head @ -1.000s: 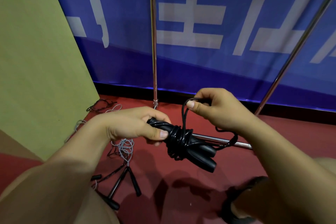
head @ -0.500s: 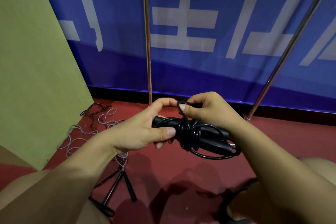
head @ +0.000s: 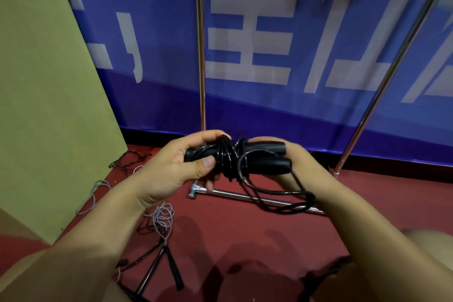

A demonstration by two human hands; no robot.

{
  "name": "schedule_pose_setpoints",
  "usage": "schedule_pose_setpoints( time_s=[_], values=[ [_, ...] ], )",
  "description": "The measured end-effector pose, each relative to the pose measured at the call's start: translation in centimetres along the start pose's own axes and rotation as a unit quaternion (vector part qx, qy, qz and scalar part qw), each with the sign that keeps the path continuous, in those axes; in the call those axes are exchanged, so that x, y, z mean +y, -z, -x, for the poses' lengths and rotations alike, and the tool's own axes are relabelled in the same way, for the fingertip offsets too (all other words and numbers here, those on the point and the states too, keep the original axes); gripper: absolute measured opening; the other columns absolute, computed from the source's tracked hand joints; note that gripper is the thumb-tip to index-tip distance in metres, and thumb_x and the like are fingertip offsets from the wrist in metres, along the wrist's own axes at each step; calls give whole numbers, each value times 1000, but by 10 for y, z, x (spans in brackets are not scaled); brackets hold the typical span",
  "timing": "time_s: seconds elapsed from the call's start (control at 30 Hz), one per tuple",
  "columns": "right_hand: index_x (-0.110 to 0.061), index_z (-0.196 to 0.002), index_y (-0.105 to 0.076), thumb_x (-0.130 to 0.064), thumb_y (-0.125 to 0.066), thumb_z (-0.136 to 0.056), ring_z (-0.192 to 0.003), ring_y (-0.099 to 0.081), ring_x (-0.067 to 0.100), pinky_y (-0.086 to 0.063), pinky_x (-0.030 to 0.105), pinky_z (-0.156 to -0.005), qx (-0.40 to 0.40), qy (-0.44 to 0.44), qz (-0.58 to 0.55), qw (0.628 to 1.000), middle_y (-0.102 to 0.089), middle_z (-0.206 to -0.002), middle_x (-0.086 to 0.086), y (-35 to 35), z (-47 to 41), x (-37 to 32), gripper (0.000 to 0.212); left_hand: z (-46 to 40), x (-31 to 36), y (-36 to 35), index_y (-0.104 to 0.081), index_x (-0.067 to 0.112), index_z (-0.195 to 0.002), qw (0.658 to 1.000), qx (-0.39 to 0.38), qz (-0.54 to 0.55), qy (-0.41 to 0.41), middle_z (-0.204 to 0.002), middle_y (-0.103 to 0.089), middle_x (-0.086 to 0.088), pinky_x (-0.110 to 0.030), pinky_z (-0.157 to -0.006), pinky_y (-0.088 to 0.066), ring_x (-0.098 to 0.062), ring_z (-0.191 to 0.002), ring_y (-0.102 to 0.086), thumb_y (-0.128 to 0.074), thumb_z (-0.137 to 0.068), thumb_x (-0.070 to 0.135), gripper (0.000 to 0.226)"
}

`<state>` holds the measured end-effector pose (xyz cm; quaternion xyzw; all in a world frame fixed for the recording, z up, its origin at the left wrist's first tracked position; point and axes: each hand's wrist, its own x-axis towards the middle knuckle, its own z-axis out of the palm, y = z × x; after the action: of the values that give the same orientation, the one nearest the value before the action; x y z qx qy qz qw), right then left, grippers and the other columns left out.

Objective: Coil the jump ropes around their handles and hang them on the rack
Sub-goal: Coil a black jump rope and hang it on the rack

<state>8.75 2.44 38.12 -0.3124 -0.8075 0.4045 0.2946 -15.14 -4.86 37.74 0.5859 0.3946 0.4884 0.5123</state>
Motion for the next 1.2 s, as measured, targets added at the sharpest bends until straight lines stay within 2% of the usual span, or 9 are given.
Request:
schedule_pose_setpoints(
  time_s=[0.1,0.23,0.33,0.43,0.53,0.67,0.77,1.03,1.2],
  values=[
    [-11,-99,-73,-14,-60,-96,-86,-70,16,-54,33,-84,101,-99,-205,969,-76,-94,11,5,1,-6,13,-2,0,11,-63,18,-126,997,68,-26,13,-91,-67,-11,-30,-63,-54,-24,-65,-63,-69,-86,12,41],
    [-8,-102,-69,-45,-35,-101,-49,-51,27,-44,31,-54,39,-211,-322,922,-70,-81,25,10,9,-17,50,-6,-3,14,-62,22,-126,986,159,-46,34,-72,-65,-7,-26,-61,-53,-20,-59,-62,-59,-95,-2,39],
    [-5,-89,-73,-52,-39,-99,-53,-50,27,-41,27,-49,31,-252,-158,954,-71,-73,19,15,11,-16,59,-7,-3,14,-63,22,-126,979,193,-36,56,-69,-67,-7,-26,-60,-52,-19,-58,-62,-57,-97,1,37],
    [-18,-81,-77,-38,-62,-94,-77,-69,19,-53,34,-78,98,-215,74,969,-76,-79,2,18,12,-4,28,-8,0,9,-62,23,-125,975,203,22,83,-69,-66,-9,-28,-60,-51,-18,-56,-60,-56,-97,3,35],
    [-22,-98,-76,-24,-60,-97,-104,-68,7,-49,36,-101,133,-174,-87,972,-76,-101,-7,7,5,3,16,-9,0,-3,-62,22,-124,971,192,77,117,-69,-65,-11,-29,-61,-49,-18,-55,-58,-55,-97,3,34],
    [-8,-121,-66,-43,-37,-102,-117,-64,23,-45,42,-105,171,-208,-376,887,-72,-117,9,-22,-10,-5,49,-10,-3,-27,-60,14,-130,968,146,143,147,-70,-61,-13,-25,-51,-48,-18,-52,-54,-53,-96,4,36],
    [-9,-132,-58,-62,-25,-92,-122,-61,21,-35,43,-114,106,-183,-485,849,-69,-125,8,-40,-9,-15,74,-13,-1,-38,-62,14,-126,958,134,199,158,-68,-60,-10,-22,-48,-46,-15,-51,-52,-54,-94,7,34],
    [-20,-138,-55,-74,-12,-79,-135,-49,12,-21,43,-122,38,-187,-396,898,-62,-136,-3,-54,-12,-9,90,-14,5,-41,-80,18,-87,923,115,306,203,-68,-59,-6,-20,-46,-47,-10,-48,-49,-60,-80,17,21],
    [-36,-109,-73,-77,-16,-80,-111,-63,2,-37,36,-112,68,-191,-333,921,-73,-114,-10,-61,-13,1,76,-12,2,-42,-67,14,-115,921,122,300,217,-70,-60,-6,-20,-46,-46,-9,-48,-50,-61,-80,19,36]
  ],
)
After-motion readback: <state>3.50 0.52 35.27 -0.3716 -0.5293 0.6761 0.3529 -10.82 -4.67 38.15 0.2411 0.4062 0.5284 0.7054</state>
